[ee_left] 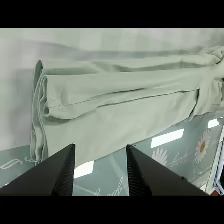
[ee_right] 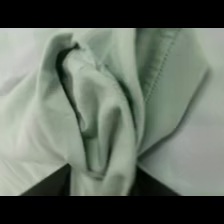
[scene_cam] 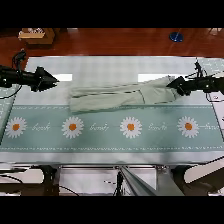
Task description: Fold the shirts.
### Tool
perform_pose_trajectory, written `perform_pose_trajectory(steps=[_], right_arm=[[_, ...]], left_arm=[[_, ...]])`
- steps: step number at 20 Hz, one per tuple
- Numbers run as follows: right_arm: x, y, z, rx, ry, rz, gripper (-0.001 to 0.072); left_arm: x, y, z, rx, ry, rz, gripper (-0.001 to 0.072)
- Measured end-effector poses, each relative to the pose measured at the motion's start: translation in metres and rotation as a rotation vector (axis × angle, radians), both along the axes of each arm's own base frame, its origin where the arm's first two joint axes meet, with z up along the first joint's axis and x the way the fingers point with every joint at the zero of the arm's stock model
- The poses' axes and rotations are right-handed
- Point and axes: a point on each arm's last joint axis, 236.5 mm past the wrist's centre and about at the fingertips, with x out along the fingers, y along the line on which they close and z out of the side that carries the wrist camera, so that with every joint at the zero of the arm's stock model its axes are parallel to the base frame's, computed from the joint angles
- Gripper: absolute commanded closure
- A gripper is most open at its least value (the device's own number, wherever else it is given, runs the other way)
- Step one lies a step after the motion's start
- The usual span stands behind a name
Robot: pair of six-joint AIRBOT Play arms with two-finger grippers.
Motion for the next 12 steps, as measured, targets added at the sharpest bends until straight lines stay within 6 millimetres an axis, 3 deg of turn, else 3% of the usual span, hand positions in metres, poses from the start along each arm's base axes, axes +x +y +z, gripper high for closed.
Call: perform_pose_trajectory(steps=[1, 2, 4, 7, 9, 12], right_arm=[[-0.001, 0.005, -0.002, -0.002, 0.003, 0.019, 0.0635], [-0.001, 0.008, -0.002, -0.003, 0.002, 0.035, 0.0689], [-0.002, 0.008, 0.002, -0.009, -0.002, 0.065, 0.0689], [0.002, 0.006, 0.035, 0.002, -0.052, 0.088, 0.0689], [0.001, 0.005, 0.066, -0.005, -0.099, 0.106, 0.069], [-0.005, 0.009, 0.124, -0.026, -0.191, 0.131, 0.069]], left_arm=[[0.0, 0.0, 0.0, 0.0, 0.0, 0.0, 0.036], [0.0, 0.0, 0.0, 0.0, 0.0, 0.001, 0.0428], [0.0, 0.0, 0.0, 0.0, 0.0, 0.0, 0.0597], [0.001, -0.005, 0.003, -0.016, -0.005, -0.003, 0.0683], [0.004, -0.02, 0.011, -0.056, -0.022, -0.017, 0.0683], [0.004, -0.061, 0.026, -0.129, -0.051, -0.079, 0.0683]])
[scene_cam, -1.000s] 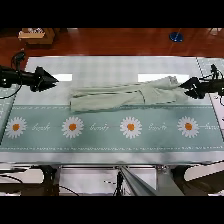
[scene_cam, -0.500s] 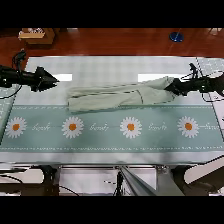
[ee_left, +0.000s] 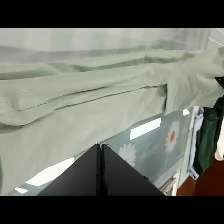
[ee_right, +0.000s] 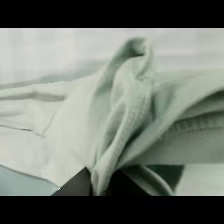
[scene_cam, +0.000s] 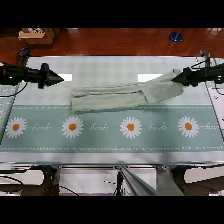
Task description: Fold the shirts.
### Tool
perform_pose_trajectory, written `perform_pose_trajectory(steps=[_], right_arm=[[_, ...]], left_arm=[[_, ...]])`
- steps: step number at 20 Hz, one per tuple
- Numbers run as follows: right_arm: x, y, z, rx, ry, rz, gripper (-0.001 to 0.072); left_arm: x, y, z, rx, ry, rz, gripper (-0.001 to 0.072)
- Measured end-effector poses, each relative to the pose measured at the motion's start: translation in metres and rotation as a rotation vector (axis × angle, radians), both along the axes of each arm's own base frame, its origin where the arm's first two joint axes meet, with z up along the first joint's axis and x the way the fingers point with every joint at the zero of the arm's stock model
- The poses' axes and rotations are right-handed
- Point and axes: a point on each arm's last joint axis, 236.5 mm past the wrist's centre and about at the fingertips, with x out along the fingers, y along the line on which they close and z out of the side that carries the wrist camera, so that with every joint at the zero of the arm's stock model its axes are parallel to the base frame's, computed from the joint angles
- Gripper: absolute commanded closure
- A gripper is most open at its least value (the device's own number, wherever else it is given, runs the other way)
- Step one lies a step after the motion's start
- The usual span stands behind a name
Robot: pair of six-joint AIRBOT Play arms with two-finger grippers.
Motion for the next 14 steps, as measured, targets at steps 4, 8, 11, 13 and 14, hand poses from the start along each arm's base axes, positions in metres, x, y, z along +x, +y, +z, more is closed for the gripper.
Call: perform_pose_trajectory(steps=[4, 8, 11, 13, 14], right_arm=[[-0.02, 0.008, 0.072, -0.042, -0.108, 0.017, 0.0689], [-0.048, 0.006, 0.115, -0.134, -0.154, 0.008, 0.069], [-0.069, 0.005, 0.129, -0.182, -0.143, 0.009, 0.069], [-0.078, 0.006, 0.133, -0.194, -0.128, 0.014, 0.069], [-0.082, 0.006, 0.133, -0.197, -0.118, 0.018, 0.069]], left_arm=[[-0.018, -0.082, 0.012, -0.057, -0.025, -0.152, 0.0683], [-0.039, -0.169, 0.016, -0.075, -0.071, -0.26, 0.0683], [-0.056, -0.231, 0.018, -0.112, -0.092, -0.297, 0.0683], [-0.069, -0.27, 0.015, -0.147, -0.085, -0.302, 0.0683], [-0.075, -0.285, 0.012, -0.162, -0.074, -0.305, 0.0684]])
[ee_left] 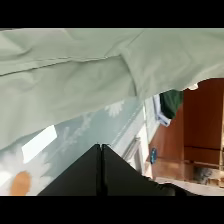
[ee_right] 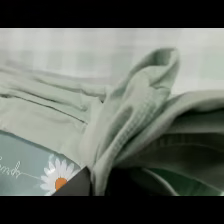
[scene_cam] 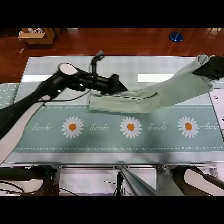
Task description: Fold the shirts.
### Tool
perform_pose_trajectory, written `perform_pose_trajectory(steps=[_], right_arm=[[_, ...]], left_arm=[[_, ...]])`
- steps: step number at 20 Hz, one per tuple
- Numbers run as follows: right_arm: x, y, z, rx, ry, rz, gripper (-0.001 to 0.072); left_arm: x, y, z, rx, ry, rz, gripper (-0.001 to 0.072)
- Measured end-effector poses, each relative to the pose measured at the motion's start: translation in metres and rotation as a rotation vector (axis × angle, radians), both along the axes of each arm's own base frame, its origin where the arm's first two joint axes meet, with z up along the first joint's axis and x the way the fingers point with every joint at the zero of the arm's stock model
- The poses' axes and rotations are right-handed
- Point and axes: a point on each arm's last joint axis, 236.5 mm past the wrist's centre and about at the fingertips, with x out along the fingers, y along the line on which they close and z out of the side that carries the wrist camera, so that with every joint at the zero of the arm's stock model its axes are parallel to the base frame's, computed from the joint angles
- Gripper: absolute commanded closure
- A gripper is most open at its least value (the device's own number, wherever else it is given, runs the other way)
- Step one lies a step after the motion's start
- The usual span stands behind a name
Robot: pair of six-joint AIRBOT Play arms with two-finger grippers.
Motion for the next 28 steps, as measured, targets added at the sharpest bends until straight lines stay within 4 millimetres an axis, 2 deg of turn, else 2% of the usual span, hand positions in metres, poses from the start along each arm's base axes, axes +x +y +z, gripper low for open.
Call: perform_pose_trajectory(steps=[4, 9, 13, 16, 20, 24, 26, 28], right_arm=[[-0.011, 0.002, 0.0, -0.002, 0.033, 0.012, 0.069], [-0.02, 0.004, -0.001, 0.0, 0.063, 0.025, 0.0689], [-0.023, 0.006, -0.002, 0.005, 0.076, 0.03, 0.069], [-0.028, 0.008, -0.003, 0.008, 0.093, 0.042, 0.0689], [-0.031, 0.009, 0.003, 0.004, 0.083, 0.044, 0.0689], [-0.031, 0.009, 0.009, -0.004, 0.058, 0.037, 0.0689], [-0.031, 0.009, 0.009, -0.007, 0.054, 0.035, 0.0689], [-0.029, 0.008, 0.01, -0.011, 0.044, 0.029, 0.069]], left_arm=[[-0.019, -0.05, -0.023, -0.037, 0.081, 0.011, 0.0684], [-0.039, -0.09, -0.061, -0.059, 0.198, 0.006, 0.0684], [-0.061, -0.124, -0.083, -0.069, 0.281, -0.042, 0.0685], [-0.073, -0.149, -0.091, -0.082, 0.342, -0.068, 0.0685], [-0.072, -0.175, -0.098, -0.095, 0.405, -0.062, 0.0685], [-0.067, -0.182, -0.095, -0.112, 0.437, -0.061, 0.0686], [-0.06, -0.177, -0.074, -0.141, 0.402, -0.084, 0.0687], [-0.049, -0.163, -0.038, -0.175, 0.315, -0.118, 0.0687]])
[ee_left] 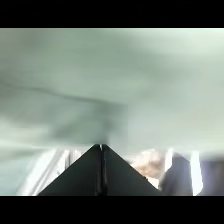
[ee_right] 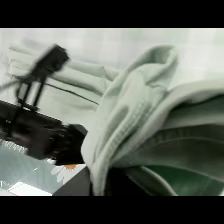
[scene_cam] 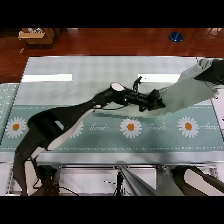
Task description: Fold the shirts.
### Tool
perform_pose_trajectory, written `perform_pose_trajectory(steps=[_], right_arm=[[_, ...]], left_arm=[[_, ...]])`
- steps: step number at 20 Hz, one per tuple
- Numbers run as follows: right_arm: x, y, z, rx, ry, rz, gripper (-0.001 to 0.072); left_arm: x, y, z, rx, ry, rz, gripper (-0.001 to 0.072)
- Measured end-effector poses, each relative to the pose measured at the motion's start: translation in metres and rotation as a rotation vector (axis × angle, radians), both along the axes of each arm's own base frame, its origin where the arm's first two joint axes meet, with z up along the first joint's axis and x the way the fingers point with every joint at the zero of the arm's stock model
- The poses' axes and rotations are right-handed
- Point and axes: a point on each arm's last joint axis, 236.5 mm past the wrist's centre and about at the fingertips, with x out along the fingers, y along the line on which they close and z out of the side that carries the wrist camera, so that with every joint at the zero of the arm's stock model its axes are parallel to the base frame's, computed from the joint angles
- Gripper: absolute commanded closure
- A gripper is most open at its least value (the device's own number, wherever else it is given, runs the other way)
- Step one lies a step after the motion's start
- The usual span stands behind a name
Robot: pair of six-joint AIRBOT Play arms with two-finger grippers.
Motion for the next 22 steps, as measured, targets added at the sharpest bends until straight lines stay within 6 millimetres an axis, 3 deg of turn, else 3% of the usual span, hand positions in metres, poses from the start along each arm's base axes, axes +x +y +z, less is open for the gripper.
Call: perform_pose_trajectory(steps=[2, 5, 7, 11, 13, 16, 19, 22], right_arm=[[0.004, -0.002, 0.0, -0.006, -0.012, -0.011, 0.0689], [0.009, 0.001, -0.004, -0.011, -0.011, -0.008, 0.0689], [0.013, 0.011, -0.01, -0.024, -0.004, 0.019, 0.0689], [0.031, 0.05, -0.024, -0.047, -0.006, 0.079, 0.0689], [0.039, 0.077, -0.035, -0.045, 0.001, 0.116, 0.0689], [0.044, 0.128, -0.057, -0.032, 0.037, 0.185, 0.0689], [0.041, 0.182, -0.079, -0.021, 0.073, 0.256, 0.0689], [0.033, 0.234, -0.102, -0.015, 0.096, 0.317, 0.0688]], left_arm=[[0.01, 0.027, 0.044, -0.019, -0.131, -0.038, 0.0686], [0.032, 0.093, 0.112, 0.013, -0.37, -0.054, 0.0686], [0.046, 0.153, 0.156, 0.071, -0.526, -0.036, 0.0685], [0.075, 0.302, 0.229, 0.275, -0.77, 0.159, 0.0685], [0.073, 0.371, 0.263, 0.368, -0.849, 0.292, 0.0685], [0.056, 0.455, 0.302, 0.51, -0.93, 0.49, 0.0685], [0.033, 0.499, 0.327, 0.611, -0.98, 0.623, 0.0685], [0.017, 0.51, 0.34, 0.654, -1.013, 0.673, 0.0685]])
